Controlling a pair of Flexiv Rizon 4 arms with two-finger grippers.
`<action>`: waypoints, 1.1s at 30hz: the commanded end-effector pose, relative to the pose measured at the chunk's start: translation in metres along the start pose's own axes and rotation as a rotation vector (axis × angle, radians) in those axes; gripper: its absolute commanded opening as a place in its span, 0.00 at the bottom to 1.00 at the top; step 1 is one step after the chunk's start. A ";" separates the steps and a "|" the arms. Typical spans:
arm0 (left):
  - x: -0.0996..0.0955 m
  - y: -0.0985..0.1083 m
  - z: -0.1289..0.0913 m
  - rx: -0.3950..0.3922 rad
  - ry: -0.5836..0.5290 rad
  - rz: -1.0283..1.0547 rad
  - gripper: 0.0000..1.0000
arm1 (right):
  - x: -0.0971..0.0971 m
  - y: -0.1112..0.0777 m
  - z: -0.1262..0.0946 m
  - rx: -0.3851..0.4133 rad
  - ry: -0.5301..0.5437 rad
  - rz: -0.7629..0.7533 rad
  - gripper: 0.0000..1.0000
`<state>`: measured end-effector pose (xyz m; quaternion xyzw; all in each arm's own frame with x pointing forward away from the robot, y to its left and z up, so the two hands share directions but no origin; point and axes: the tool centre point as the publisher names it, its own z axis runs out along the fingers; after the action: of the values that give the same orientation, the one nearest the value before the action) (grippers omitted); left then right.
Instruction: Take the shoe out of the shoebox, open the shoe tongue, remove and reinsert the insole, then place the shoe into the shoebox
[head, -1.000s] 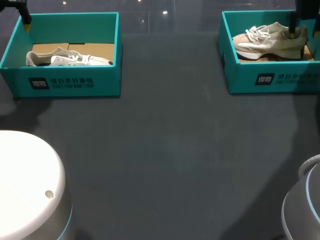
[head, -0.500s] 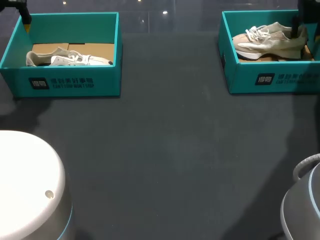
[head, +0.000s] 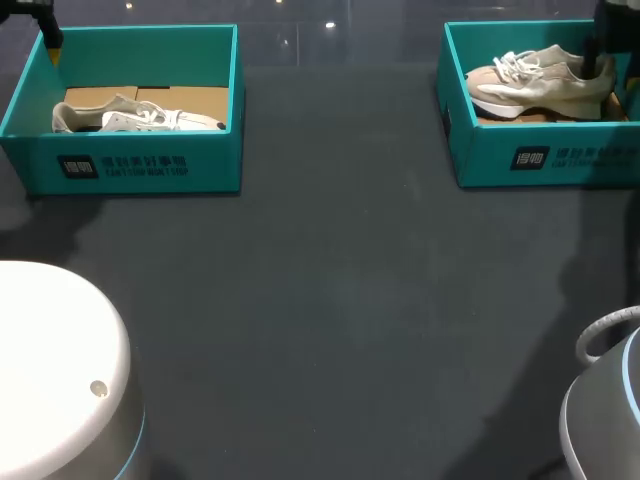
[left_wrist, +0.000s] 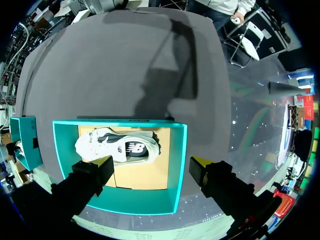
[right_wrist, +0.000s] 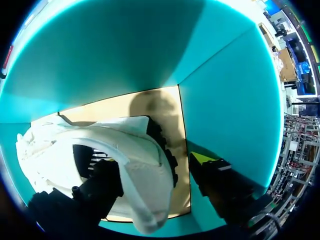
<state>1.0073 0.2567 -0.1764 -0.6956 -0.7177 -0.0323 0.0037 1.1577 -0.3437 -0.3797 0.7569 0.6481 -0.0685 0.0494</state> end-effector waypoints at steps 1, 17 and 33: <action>0.000 0.000 0.000 0.000 0.001 0.001 1.00 | -0.001 0.006 0.002 0.014 0.001 -0.002 0.68; 0.000 0.000 0.000 0.000 0.001 0.001 1.00 | 0.008 0.001 -0.002 -0.002 0.019 -0.016 0.60; 0.000 0.000 0.000 0.000 0.001 0.001 1.00 | 0.017 -0.001 0.001 0.011 0.042 -0.048 0.57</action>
<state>1.0073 0.2567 -0.1764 -0.6956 -0.7177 -0.0323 0.0037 1.1572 -0.3285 -0.3802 0.7431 0.6660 -0.0561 0.0338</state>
